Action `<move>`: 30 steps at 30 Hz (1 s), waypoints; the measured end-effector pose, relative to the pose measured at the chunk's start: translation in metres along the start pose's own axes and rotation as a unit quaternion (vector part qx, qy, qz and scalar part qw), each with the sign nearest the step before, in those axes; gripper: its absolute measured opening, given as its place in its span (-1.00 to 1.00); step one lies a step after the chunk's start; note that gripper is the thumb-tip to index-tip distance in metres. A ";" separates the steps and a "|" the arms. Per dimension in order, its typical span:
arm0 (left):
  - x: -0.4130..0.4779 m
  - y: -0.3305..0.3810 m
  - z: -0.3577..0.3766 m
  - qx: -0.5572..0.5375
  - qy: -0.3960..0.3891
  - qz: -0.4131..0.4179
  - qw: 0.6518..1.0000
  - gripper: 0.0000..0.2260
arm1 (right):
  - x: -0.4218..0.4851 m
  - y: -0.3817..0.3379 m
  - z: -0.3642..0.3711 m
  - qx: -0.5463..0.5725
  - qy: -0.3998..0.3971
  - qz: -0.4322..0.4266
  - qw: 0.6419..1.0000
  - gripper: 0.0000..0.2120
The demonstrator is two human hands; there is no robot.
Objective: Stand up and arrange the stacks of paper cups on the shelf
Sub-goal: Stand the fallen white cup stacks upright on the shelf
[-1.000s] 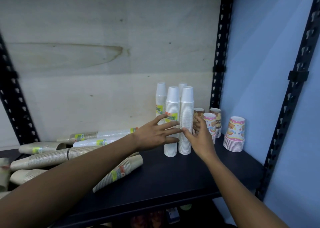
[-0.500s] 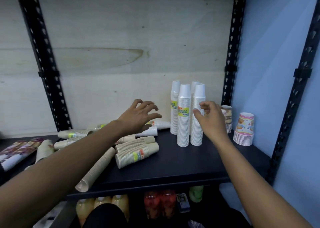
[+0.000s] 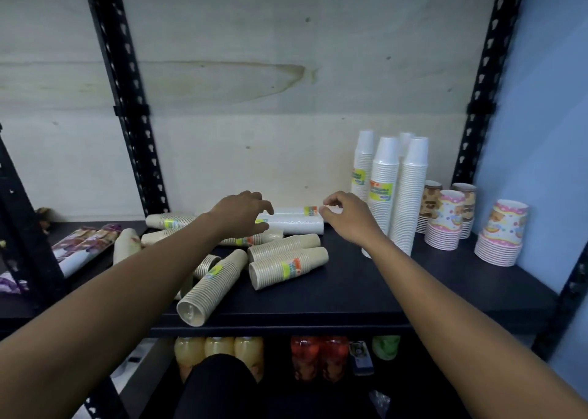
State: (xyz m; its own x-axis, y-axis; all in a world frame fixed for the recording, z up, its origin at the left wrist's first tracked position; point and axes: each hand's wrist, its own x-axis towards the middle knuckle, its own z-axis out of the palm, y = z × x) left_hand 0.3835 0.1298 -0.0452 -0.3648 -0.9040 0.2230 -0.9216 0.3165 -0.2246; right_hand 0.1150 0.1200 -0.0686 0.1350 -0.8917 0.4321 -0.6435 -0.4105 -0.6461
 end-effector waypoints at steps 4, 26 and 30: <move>0.026 -0.003 0.019 -0.042 -0.004 -0.007 0.999 -0.64 | 0.037 0.015 0.025 -0.065 -0.041 0.007 0.997 -0.70; 0.103 0.020 0.065 -0.046 -0.026 -0.041 0.998 -0.52 | 0.128 0.052 0.068 -0.431 -0.181 0.015 0.884 -0.54; 0.102 0.022 0.062 -0.034 -0.024 -0.049 0.998 -0.59 | 0.128 0.049 0.067 -0.428 -0.180 0.019 0.886 -0.57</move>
State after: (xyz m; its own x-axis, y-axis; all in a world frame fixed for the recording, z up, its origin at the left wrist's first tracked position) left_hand 0.3338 0.0272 -0.0859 -0.2677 -0.9435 0.1954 -0.9598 0.2434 -0.1396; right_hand 0.1509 -0.0273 -0.0873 0.2330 -0.9681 0.0922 -0.9674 -0.2211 0.1231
